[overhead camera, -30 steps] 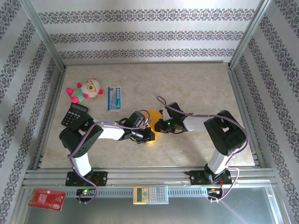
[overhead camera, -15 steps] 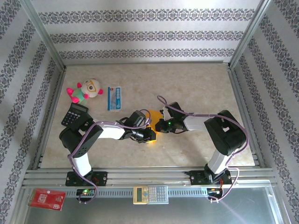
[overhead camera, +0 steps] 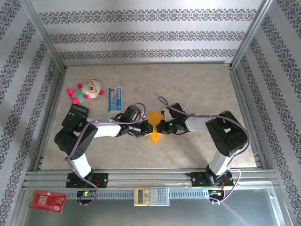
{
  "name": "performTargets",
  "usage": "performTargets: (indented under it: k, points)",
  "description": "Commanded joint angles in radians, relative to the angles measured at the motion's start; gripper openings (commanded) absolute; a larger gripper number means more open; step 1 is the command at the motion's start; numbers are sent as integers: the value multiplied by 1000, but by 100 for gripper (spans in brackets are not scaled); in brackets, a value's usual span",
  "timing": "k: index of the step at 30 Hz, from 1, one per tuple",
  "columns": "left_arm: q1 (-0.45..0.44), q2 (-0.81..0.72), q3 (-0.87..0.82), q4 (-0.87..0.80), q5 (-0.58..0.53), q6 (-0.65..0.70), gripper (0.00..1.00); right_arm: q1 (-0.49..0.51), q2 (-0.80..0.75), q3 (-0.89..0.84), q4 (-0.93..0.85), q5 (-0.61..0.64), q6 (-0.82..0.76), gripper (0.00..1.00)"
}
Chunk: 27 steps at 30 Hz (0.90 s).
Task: Fold a paper plane with a square sheet of paper (pick it up from the middle)
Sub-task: Third fold the triangle at the center of the table.
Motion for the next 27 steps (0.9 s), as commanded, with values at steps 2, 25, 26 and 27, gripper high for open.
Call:
performTargets:
  k: [2,25,26,27]
  points:
    - [3,46,38,-57,0,44,13,-10,43,-15,-48,58,-29,1]
    - [-12,-28,-70,41,3,-14,19,-10,49,-20,-59,61,-40,1]
    - [-18,-30,-75,43,5,-17,19,-10,51,-20,-56,59,-41,1]
    - [-22,-28,-79,47,6,-20,19,-11,51,-20,-57,59,-40,1]
